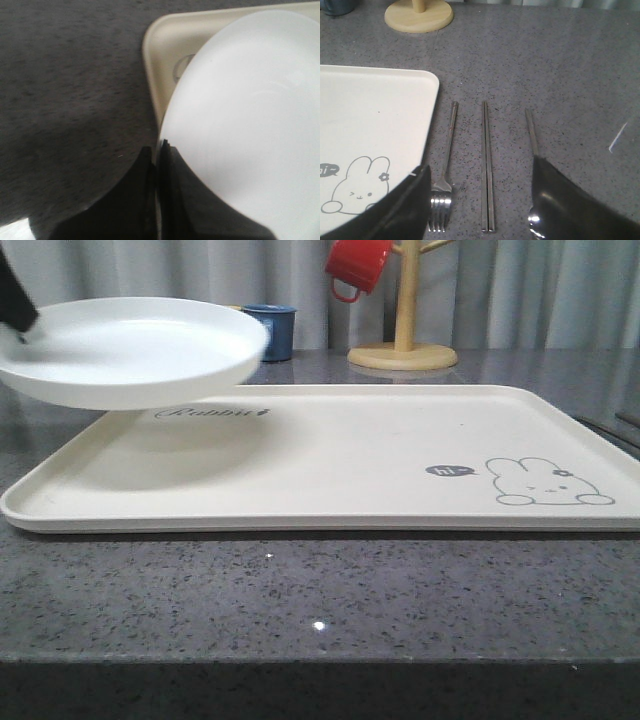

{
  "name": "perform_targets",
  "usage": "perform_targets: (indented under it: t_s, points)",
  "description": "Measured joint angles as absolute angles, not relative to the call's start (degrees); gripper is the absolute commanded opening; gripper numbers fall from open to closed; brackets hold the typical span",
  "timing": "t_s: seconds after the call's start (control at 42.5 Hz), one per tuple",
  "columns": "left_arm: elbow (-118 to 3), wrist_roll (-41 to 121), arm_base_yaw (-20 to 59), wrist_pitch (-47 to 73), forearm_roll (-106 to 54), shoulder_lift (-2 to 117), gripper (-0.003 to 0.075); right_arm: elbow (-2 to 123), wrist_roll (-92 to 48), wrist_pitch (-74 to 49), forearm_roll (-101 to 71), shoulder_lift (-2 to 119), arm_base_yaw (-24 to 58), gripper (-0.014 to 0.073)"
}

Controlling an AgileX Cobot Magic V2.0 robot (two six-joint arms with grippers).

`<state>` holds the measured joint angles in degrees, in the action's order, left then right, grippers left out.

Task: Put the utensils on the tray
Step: 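Lift the plate and carry it over the tray with the left gripper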

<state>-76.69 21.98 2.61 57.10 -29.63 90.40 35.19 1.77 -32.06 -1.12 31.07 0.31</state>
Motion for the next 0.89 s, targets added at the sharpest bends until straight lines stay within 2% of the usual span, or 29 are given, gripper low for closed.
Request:
perform_targets:
  t_s: [0.188,0.495,0.589,0.73,0.777,0.824,0.895]
  points:
    - [-76.93,19.92,9.92,53.94,-28.12,95.32,-0.0020,35.19,1.77,-32.06,-1.12,31.07,0.31,0.0466]
    - [-77.01,19.53,11.64,52.48,-27.80,99.61,-0.0010,35.19,1.77,-32.06,-1.12,31.07,0.31,0.0466]
    - [-77.01,19.53,11.64,52.48,-27.80,99.61,0.0067,35.19,1.77,-32.06,-1.12,31.07,0.31,0.0466]
    - [-77.04,19.53,11.64,52.48,-27.80,99.61,0.0281,35.19,1.77,-32.06,-1.12,31.07,0.31,0.0466]
    - [-77.04,19.53,11.64,52.48,-27.80,99.61,0.0330,35.19,1.77,-32.06,-1.12,31.07,0.31,0.0466]
    - [-77.04,19.53,11.64,52.36,-27.80,99.61,0.0358,35.19,1.77,-32.06,-1.12,31.07,0.31,0.0466]
    - [-77.04,19.53,11.64,52.14,-27.75,99.27,0.0361,35.19,1.77,-32.06,-1.12,31.07,0.31,0.0466]
